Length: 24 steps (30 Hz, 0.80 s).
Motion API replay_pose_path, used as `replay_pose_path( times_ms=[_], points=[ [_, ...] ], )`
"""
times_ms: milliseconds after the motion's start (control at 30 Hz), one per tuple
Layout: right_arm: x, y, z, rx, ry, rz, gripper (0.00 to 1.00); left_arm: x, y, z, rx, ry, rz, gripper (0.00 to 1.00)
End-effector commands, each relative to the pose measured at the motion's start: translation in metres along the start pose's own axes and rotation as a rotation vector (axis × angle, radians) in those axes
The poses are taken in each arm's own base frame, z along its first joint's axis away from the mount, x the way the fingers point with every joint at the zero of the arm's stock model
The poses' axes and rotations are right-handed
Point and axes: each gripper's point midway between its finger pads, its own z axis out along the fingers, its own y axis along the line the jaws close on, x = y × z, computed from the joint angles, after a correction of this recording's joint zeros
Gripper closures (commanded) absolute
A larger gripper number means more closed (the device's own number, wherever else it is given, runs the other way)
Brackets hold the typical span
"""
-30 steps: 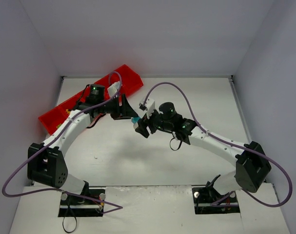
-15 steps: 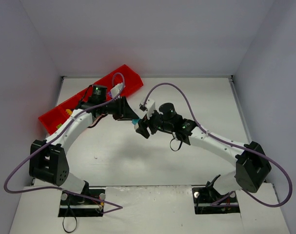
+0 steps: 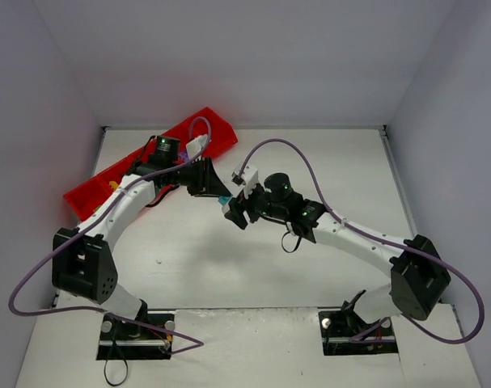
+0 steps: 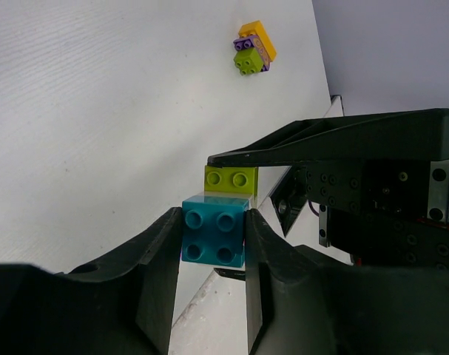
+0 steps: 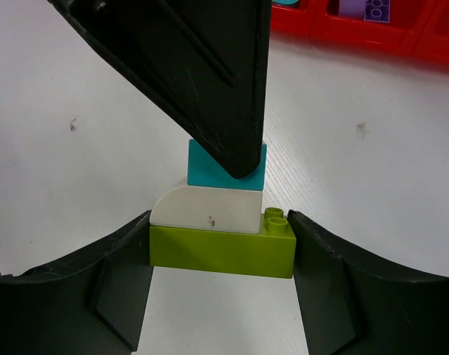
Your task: Sort the legos into containers by color
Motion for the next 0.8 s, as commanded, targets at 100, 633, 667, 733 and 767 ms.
replay_pose_path(
  times_ms=[100,633,667,733,767],
  points=[
    [-0.012,-0.005,-0.008,0.038,-0.044,-0.031,1.0,-0.032,-0.017,-0.019,0.016,-0.088,0.114,1.0],
    [0.001,-0.005,-0.007,0.04,-0.017,-0.028,1.0,-0.046,-0.005,-0.045,-0.003,-0.136,0.108,1.0],
    [0.002,-0.006,-0.007,0.041,-0.014,-0.027,1.0,-0.046,-0.001,-0.047,-0.023,-0.139,0.104,1.0],
    [0.001,-0.006,-0.007,0.044,-0.017,-0.027,1.0,-0.053,0.005,-0.052,-0.065,-0.16,0.116,1.0],
    [0.001,-0.006,-0.007,0.046,-0.015,-0.025,1.0,-0.06,0.021,-0.057,-0.152,-0.19,0.099,1.0]
  ],
)
